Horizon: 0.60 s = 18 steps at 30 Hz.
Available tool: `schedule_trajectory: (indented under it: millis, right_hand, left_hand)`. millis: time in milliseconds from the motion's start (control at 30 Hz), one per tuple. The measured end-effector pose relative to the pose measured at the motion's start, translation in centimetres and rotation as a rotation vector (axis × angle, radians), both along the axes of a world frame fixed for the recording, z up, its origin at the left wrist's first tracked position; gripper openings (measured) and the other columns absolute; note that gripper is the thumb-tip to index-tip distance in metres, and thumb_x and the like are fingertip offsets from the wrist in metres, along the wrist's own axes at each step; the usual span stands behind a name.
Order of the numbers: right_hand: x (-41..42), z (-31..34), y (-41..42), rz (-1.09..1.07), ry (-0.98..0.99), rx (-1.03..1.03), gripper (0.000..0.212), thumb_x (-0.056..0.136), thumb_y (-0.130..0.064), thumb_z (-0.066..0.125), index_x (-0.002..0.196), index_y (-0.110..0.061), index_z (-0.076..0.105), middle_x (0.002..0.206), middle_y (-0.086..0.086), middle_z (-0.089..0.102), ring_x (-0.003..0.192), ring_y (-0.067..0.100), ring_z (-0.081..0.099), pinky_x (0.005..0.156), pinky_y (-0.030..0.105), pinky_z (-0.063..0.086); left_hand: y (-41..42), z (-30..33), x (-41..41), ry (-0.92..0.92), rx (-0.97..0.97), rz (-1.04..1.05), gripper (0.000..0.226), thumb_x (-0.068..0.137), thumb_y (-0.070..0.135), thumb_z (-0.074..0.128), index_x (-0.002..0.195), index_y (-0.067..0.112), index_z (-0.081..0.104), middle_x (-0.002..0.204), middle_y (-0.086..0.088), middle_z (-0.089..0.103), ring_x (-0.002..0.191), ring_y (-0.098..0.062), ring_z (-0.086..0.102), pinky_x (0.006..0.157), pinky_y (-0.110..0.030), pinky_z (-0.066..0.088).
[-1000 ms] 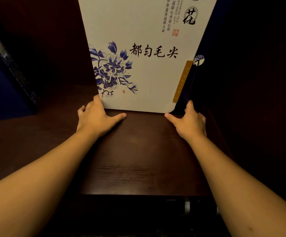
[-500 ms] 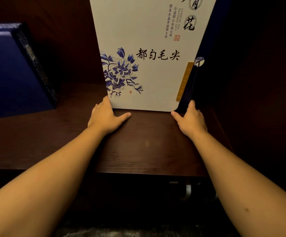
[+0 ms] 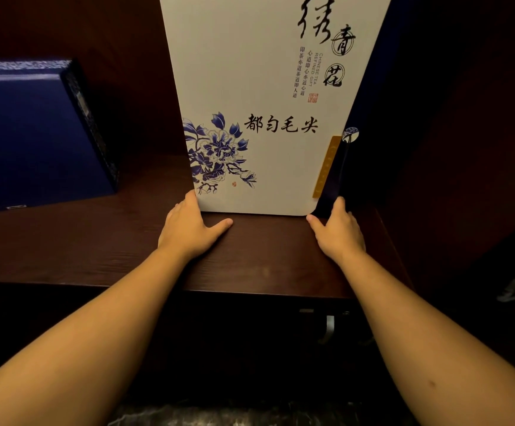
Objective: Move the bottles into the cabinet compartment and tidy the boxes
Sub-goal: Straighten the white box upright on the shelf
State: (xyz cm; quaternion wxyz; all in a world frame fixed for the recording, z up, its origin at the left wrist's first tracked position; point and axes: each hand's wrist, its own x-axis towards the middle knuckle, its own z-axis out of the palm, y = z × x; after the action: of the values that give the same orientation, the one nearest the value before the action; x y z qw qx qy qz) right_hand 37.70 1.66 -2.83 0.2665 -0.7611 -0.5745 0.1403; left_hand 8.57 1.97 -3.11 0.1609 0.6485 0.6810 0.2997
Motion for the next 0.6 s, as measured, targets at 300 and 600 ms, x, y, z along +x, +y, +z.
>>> schedule_trajectory:
  millis: [300,600]
  right_hand:
    - [-0.1,-0.5,-3.1,0.003,-0.002,0.012,0.056,0.093,-0.046,0.061,0.128,-0.009,0.039,0.130,0.019,0.056,0.126,0.041,0.048,0.091,0.050,0.050]
    - [-0.3,-0.7,-6.2,-0.022,-0.001,0.000,0.058,0.094,-0.047,0.061,0.132,-0.010,0.036,0.132,0.020,0.054,0.128,0.041,0.047,0.090,0.050,0.050]
  left_hand:
    - [-2.8,-0.4,-0.6,-0.003,-0.007,-0.003,0.085,0.070,0.068,0.072,0.133,0.022,0.038,0.132,-0.005,0.057,0.123,-0.030,0.049,0.099,-0.044,0.044]
    - [-5.9,-0.6,-1.0,0.007,0.003,-0.026,0.083,0.073,0.065,0.073,0.133,0.020,0.038,0.131,-0.005,0.057,0.119,-0.028,0.051,0.095,-0.043,0.045]
